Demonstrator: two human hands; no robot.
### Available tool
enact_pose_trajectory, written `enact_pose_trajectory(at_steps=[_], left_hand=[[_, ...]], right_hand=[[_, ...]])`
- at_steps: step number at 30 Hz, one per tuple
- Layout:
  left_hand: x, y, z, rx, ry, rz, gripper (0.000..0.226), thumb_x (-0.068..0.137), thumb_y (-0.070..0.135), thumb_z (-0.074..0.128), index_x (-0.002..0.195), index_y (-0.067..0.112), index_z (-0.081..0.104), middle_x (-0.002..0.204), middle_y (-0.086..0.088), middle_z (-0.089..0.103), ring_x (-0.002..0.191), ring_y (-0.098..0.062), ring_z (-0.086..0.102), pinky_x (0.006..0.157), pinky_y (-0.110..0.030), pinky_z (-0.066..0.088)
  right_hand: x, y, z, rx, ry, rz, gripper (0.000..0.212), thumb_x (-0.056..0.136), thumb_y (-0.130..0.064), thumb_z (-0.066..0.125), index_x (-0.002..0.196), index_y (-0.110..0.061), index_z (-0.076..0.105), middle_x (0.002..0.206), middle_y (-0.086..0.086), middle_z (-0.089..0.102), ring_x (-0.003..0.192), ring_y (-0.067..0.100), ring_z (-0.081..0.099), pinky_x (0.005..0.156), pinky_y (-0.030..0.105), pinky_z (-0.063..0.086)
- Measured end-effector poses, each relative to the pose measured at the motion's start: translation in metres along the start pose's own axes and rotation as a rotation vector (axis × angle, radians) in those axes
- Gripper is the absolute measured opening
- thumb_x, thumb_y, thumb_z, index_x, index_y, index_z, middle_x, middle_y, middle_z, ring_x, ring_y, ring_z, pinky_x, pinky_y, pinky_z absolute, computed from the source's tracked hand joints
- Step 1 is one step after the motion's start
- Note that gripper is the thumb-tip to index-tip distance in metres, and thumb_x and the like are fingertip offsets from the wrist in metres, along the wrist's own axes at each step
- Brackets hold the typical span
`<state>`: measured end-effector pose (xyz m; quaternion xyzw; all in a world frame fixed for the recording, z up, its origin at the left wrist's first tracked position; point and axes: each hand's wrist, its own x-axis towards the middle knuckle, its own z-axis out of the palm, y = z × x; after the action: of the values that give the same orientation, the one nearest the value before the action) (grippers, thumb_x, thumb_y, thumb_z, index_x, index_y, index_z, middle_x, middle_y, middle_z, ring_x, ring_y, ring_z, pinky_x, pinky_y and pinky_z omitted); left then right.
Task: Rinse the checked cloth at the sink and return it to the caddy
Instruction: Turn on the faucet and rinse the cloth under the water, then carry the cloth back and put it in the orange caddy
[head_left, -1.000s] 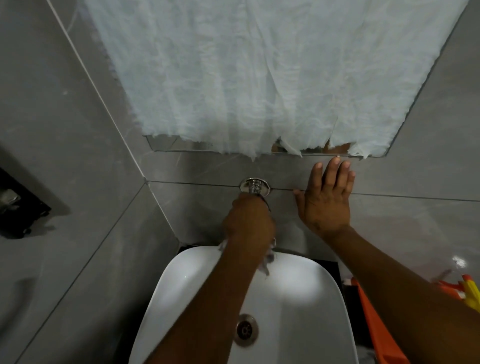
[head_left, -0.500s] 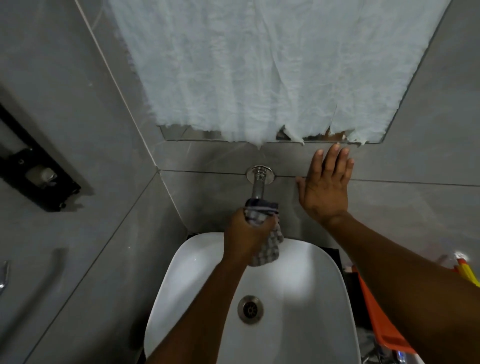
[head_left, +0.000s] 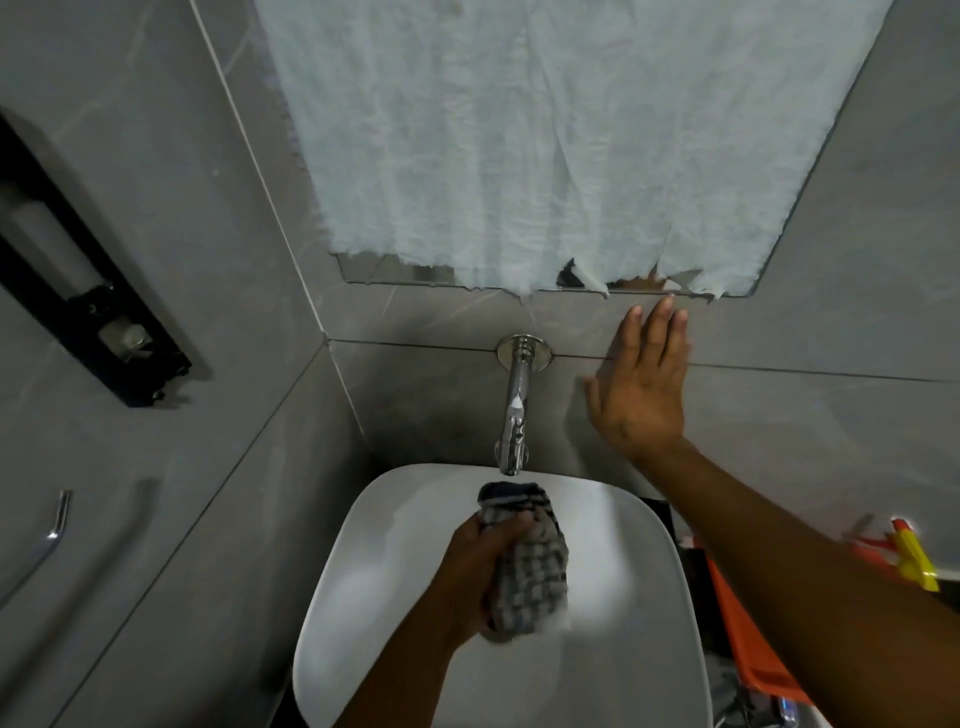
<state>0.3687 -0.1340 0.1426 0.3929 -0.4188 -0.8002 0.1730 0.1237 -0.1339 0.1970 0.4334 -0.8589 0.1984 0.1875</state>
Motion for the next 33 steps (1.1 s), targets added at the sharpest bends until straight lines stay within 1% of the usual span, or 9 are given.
enact_pose_trajectory(at_steps=[2, 4, 7, 9, 13, 16, 22, 28, 33], left_hand=[[-0.003, 0.007, -0.005, -0.174, -0.064, -0.032, 0.046, 0.084, 0.028, 0.057, 0.12, 0.0, 0.067, 0.12, -0.026, 0.07, 0.111, -0.04, 0.067, 0.089, -0.047, 0.056], [0.001, 0.015, -0.008, -0.257, -0.055, -0.066, 0.05, 0.092, 0.024, 0.035, 0.123, -0.002, 0.062, 0.129, -0.031, 0.063, 0.119, -0.043, 0.06, 0.098, -0.05, 0.05], [0.008, 0.017, -0.013, -0.162, -0.006, -0.089, 0.045, 0.091, 0.007, 0.034, 0.128, -0.004, 0.059, 0.135, -0.032, 0.058, 0.118, -0.042, 0.058, 0.104, -0.052, 0.047], [0.008, 0.017, -0.015, -0.07, 0.001, -0.091, 0.043, 0.088, 0.0, 0.042, 0.127, -0.005, 0.06, 0.134, -0.032, 0.059, 0.124, -0.045, 0.056, 0.11, -0.054, 0.043], [0.009, 0.017, -0.019, 0.019, 0.006, -0.147, 0.043, 0.078, -0.002, 0.067, 0.121, -0.008, 0.064, 0.126, -0.029, 0.067, 0.119, -0.043, 0.061, 0.102, -0.051, 0.049], [0.013, 0.029, -0.012, 0.012, 0.041, -0.122, 0.047, 0.071, 0.001, 0.076, 0.116, -0.008, 0.067, 0.12, -0.028, 0.07, 0.113, -0.044, 0.065, 0.101, -0.051, 0.052], [0.022, 0.067, -0.005, 0.008, 0.108, -0.089, 0.016, 0.083, 0.001, 0.06, 0.095, -0.004, 0.07, 0.099, -0.021, 0.069, 0.082, -0.029, 0.065, 0.076, -0.038, 0.056], [-0.002, 0.055, -0.001, 0.001, 0.039, -0.097, 0.032, 0.081, -0.002, 0.062, 0.112, -0.006, 0.069, 0.112, -0.025, 0.074, 0.098, -0.036, 0.071, 0.084, -0.043, 0.059], [0.014, 0.033, 0.036, 0.207, -0.042, -0.337, 0.038, 0.081, 0.012, 0.061, 0.116, -0.004, 0.064, 0.12, -0.024, 0.068, 0.11, -0.041, 0.062, 0.094, -0.049, 0.053]], right_hand=[[-0.027, -0.021, -0.008, 0.377, -0.181, 0.097, 0.07, 0.088, -0.058, 0.05, 0.138, -0.01, 0.041, 0.151, 0.027, 0.031, 0.139, 0.04, 0.034, 0.109, 0.041, 0.035], [-0.063, -0.041, -0.016, 0.741, -0.563, 0.171, 0.053, 0.086, -0.067, 0.047, 0.105, -0.019, 0.063, 0.121, 0.015, 0.065, 0.104, 0.027, 0.063, 0.084, 0.03, 0.051], [-0.102, -0.05, -0.015, 0.807, -0.838, 0.166, 0.035, 0.076, -0.064, 0.065, 0.099, -0.038, 0.063, 0.102, -0.008, 0.069, 0.09, 0.007, 0.064, 0.076, 0.023, 0.053], [-0.107, -0.045, -0.013, 0.764, -0.839, 0.246, 0.036, 0.075, -0.047, 0.077, 0.103, -0.029, 0.063, 0.1, -0.005, 0.068, 0.089, 0.01, 0.065, 0.073, 0.021, 0.052], [-0.105, -0.022, -0.018, 0.996, -0.924, 0.551, 0.035, 0.075, -0.026, 0.082, 0.105, -0.012, 0.073, 0.101, 0.01, 0.077, 0.096, 0.028, 0.073, 0.092, 0.044, 0.058], [-0.101, -0.017, -0.024, 1.181, -0.888, 0.669, 0.034, 0.079, -0.017, 0.079, 0.11, -0.005, 0.072, 0.103, 0.014, 0.077, 0.095, 0.029, 0.074, 0.084, 0.04, 0.061], [-0.08, -0.03, -0.032, 1.318, -0.797, 0.79, 0.016, 0.082, -0.01, 0.075, 0.096, -0.004, 0.073, 0.098, 0.018, 0.076, 0.087, 0.029, 0.074, 0.077, 0.038, 0.062], [-0.094, -0.012, -0.032, 1.473, -0.861, 0.828, 0.02, 0.081, -0.009, 0.075, 0.1, -0.001, 0.073, 0.097, 0.017, 0.078, 0.092, 0.03, 0.075, 0.082, 0.04, 0.062], [-0.121, 0.033, -0.029, 1.51, -0.779, 1.024, 0.028, 0.089, -0.009, 0.066, 0.113, 0.005, 0.067, 0.113, 0.024, 0.072, 0.105, 0.037, 0.069, 0.092, 0.044, 0.054]])
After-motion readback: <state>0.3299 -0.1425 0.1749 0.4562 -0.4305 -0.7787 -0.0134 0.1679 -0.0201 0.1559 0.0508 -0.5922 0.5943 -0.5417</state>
